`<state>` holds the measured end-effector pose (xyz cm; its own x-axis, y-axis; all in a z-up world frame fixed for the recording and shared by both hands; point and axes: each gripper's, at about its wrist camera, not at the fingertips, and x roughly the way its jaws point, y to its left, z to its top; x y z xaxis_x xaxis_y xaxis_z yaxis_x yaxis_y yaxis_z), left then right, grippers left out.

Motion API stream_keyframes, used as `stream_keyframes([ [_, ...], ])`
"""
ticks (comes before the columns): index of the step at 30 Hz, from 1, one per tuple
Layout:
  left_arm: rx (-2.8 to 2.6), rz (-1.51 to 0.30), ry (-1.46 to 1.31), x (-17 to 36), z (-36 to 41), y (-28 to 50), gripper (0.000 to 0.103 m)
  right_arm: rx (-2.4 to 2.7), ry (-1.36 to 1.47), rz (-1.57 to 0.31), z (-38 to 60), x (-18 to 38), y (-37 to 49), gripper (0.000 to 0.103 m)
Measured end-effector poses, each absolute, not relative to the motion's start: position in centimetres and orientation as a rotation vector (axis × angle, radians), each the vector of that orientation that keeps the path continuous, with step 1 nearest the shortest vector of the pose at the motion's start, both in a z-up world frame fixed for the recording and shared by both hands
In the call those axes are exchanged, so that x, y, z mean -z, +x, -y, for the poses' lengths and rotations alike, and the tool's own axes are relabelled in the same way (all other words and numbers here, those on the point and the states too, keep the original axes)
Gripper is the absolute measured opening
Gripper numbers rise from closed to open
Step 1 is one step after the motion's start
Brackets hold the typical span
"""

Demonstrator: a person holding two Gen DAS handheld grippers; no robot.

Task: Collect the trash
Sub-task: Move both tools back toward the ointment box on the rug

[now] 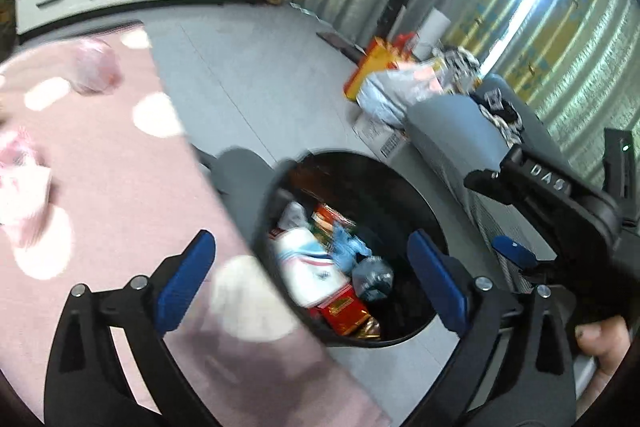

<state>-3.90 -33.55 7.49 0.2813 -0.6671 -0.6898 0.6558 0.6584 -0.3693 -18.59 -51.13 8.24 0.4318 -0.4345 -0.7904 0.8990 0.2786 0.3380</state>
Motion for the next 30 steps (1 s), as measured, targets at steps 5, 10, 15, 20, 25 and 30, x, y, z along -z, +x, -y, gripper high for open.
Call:
stream_keyframes([
  [5, 0.796, -0.893, -0.059, -9.9, 28.1, -2.7, 0.100, 0.945, 0.811, -0.643, 49.3, -9.5, -16.8, 0.085],
  [10, 0.628, -0.863, -0.068, -11.0, 21.5, -1.1, 0.100, 0.871, 0.709, -0.638, 46.5, -11.3, -14.5, 0.089],
  [15, 0.473, -0.863, -0.088, -10.5, 14.8, 0.6, 0.100, 0.737, 0.610, -0.656, 42.7, -12.7, -10.9, 0.089],
  [20, 0.320, -0.886, -0.162, -8.9, 9.1, 2.6, 0.100, 0.594, 0.526, -0.681, 38.4, -13.2, -7.3, 0.091],
  [25, 0.247, -0.897, -0.191, -7.7, 5.9, 3.8, 0.100, 0.462, 0.436, -0.748, 33.9, -12.5, -3.9, 0.092],
  [30, 0.167, -0.922, -0.271, -6.5, 2.4, 5.2, 0.100, 0.363, 0.369, -0.825, 30.0, -10.9, -1.1, 0.092],
])
